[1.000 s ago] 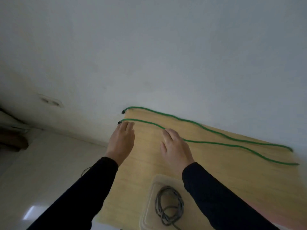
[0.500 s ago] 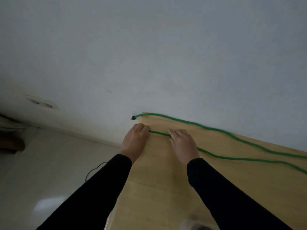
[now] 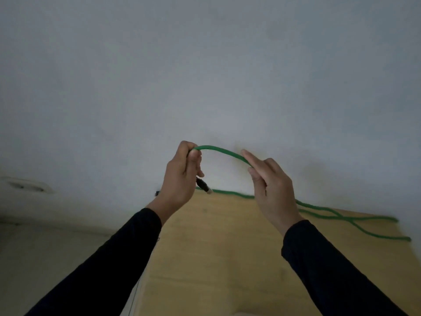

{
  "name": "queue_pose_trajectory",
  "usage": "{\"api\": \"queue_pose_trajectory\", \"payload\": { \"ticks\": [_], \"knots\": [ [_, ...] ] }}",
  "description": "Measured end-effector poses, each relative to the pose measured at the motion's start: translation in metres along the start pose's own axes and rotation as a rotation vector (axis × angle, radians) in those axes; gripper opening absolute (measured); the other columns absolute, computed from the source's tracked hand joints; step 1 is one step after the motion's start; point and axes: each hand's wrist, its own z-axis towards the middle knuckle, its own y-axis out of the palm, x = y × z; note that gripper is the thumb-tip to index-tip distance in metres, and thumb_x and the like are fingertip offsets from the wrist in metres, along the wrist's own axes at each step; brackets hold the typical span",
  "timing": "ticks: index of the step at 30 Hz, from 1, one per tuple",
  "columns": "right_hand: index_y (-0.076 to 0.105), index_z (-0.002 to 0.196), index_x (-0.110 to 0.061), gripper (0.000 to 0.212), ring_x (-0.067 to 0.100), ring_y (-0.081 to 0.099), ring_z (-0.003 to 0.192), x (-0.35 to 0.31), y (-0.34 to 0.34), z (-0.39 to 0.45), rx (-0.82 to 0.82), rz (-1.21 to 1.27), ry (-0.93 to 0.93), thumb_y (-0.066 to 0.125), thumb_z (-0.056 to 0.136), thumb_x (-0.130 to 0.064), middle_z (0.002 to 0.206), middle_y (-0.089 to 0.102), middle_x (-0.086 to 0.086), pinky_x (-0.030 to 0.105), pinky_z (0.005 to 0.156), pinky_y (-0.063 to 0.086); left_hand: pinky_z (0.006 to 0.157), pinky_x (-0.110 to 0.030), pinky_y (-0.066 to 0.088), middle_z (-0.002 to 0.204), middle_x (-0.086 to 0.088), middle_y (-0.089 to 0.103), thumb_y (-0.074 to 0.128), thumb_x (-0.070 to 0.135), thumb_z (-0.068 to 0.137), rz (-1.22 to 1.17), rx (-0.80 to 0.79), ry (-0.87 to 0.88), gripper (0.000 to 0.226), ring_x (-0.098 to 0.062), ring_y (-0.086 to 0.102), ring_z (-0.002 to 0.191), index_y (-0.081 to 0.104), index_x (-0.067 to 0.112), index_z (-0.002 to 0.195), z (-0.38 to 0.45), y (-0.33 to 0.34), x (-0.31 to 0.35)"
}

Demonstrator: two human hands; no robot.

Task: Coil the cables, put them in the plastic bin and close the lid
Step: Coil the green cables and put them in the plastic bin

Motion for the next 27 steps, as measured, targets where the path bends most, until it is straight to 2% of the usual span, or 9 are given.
{"api": "queue_pose_trajectory", "payload": {
  "ticks": [5,7,10,13,17,20,23,25,27],
  "knots": [
    [0.051,0.131,-0.019,0.038,0.011,0.042,0.060,0.003,-0.061,0.013,0.116,-0.021,-0.015,0.046,0.094,-0.011,0.070,0.049,0.003,0.008,0.060,0.035,0.045,-0.018,0.034,0.055,0.008,0.026,0.027,0.022,0.102,-0.935,-0.142,-0.378,0.031,-0.008,0.025,0.047,0.043,0.015,0.076,-0.012,0.047,0.080],
    [0.047,0.133,-0.024,0.041,0.012,0.046,0.064,0.009,-0.076,0.012,0.056,-0.010,0.016,0.043,0.094,-0.015,0.075,0.055,0.003,0.009,0.064,0.037,0.045,-0.018,0.033,0.054,0.008,0.026,0.029,0.024,0.101,-1.179,-0.156,-0.378,0.032,-0.008,0.025,0.046,0.045,0.015,0.074,-0.015,0.065,0.108],
    [0.043,0.136,-0.026,0.043,0.013,0.049,0.066,0.017,-0.100,-0.010,-0.077,0.034,0.030,0.043,0.095,-0.015,0.076,0.057,0.001,0.016,0.065,0.042,0.048,-0.017,0.034,0.052,0.009,0.030,0.029,0.023,0.101,-1.303,-0.050,-0.273,0.031,-0.007,0.027,0.046,0.046,0.015,0.075,-0.014,0.090,0.144],
    [0.040,0.137,-0.024,0.042,0.013,0.049,0.062,0.019,-0.123,-0.042,-0.180,-0.012,-0.047,0.043,0.095,-0.022,0.075,0.048,-0.007,0.029,0.058,0.043,0.050,-0.018,0.035,0.054,0.009,0.038,0.028,0.020,0.102,-1.278,0.096,-0.186,0.028,-0.007,0.033,0.048,0.045,0.015,0.079,-0.008,0.107,0.160],
    [0.046,0.133,-0.021,0.041,0.012,0.048,0.061,0.019,-0.170,-0.064,-0.235,-0.074,-0.128,0.039,0.093,-0.027,0.082,0.044,-0.012,0.026,0.056,0.039,0.054,-0.020,0.039,0.065,0.008,0.055,0.025,0.016,0.102,-0.884,0.223,-0.080,0.025,-0.009,0.042,0.055,0.046,0.015,0.088,-0.018,0.138,0.167],
    [0.055,0.125,-0.021,0.034,0.014,0.051,0.067,0.008,-0.211,-0.056,-0.283,-0.068,-0.176,0.042,0.094,-0.025,0.082,0.049,-0.010,0.027,0.061,0.041,0.059,-0.027,0.044,0.086,0.006,0.067,0.023,0.020,0.103,-0.441,0.103,0.014,0.025,-0.010,0.052,0.070,0.048,0.020,0.105,-0.046,0.170,0.175],
    [0.063,0.112,-0.021,0.024,0.016,0.060,0.081,-0.003,-0.241,-0.040,-0.348,-0.014,-0.249,0.049,0.093,-0.020,0.097,0.064,-0.006,0.029,0.071,0.047,0.068,-0.031,0.046,0.099,0.006,0.069,0.023,0.026,0.102,-0.231,-0.084,0.089,0.027,-0.014,0.060,0.082,0.043,0.021,0.119,-0.065,0.186,0.189],
    [0.066,0.097,-0.020,0.013,0.010,0.062,0.075,-0.007,-0.258,-0.027,-0.323,0.041,-0.267,0.055,0.089,-0.019,0.092,0.068,-0.008,0.024,0.066,0.047,0.067,-0.030,0.050,0.086,0.003,0.069,0.025,0.029,0.101,-0.191,-0.163,0.094,0.028,-0.021,0.061,0.077,0.045,0.021,0.119,-0.072,0.189,0.200],
    [0.064,0.091,-0.020,0.008,0.003,0.055,0.058,-0.009,-0.276,-0.014,-0.315,0.146,-0.146,0.066,0.083,-0.020,0.073,0.068,-0.005,0.012,0.056,0.038,0.061,-0.033,0.049,0.071,0.003,0.064,0.026,0.031,0.101,-0.170,-0.228,0.108,0.027,-0.020,0.055,0.064,0.048,0.022,0.114,-0.079,0.190,0.207]
  ]
}}
